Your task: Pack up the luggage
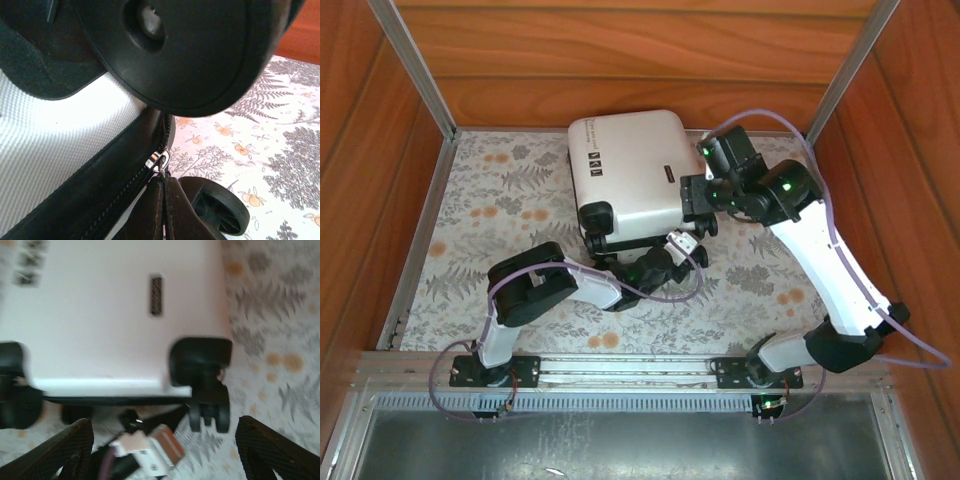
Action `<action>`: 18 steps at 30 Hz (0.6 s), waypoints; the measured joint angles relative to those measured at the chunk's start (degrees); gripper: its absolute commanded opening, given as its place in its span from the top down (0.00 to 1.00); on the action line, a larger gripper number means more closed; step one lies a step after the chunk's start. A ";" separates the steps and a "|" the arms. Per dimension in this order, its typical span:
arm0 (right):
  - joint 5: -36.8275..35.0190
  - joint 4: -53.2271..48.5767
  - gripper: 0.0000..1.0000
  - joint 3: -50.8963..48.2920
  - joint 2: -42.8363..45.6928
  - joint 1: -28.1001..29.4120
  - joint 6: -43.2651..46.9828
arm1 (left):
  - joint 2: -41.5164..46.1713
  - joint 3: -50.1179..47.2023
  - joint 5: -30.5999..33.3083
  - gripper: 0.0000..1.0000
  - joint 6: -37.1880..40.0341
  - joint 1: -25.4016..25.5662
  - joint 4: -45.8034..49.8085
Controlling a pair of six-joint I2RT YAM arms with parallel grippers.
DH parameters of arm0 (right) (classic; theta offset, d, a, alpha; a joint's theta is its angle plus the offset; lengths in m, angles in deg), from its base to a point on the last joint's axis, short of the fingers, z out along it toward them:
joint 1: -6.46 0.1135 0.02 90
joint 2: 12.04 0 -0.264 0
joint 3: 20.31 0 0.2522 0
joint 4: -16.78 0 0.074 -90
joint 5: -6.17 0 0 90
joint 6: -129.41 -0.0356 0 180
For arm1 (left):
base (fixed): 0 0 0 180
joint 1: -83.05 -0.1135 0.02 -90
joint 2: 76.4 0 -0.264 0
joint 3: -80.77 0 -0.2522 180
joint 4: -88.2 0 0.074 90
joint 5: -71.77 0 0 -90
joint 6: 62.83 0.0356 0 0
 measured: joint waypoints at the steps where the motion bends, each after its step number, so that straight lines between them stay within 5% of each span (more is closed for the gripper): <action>1: 0.63 0.57 0.21 -3.39 0.17 -1.03 -0.11 | 0.15 -1.20 -1.07 0.27 0.68 0.11 -0.48; 2: 1.05 1.07 0.20 -6.51 0.22 -1.79 -0.20 | 0.17 -2.80 -1.79 0.01 1.66 0.35 -1.01; 10: 4.13 7.72 0.22 -20.33 5.33 -5.05 -0.96 | 4.33 -17.27 -0.31 0.00 13.16 2.56 -5.53; 15: 4.59 9.84 0.25 -20.61 6.29 -5.62 0.61 | 20.72 -24.79 5.25 0.00 13.38 3.80 -5.09; 18: 4.52 10.29 0.25 -20.61 3.87 -5.64 2.25 | 34.97 -25.00 9.11 0.00 8.66 4.46 5.16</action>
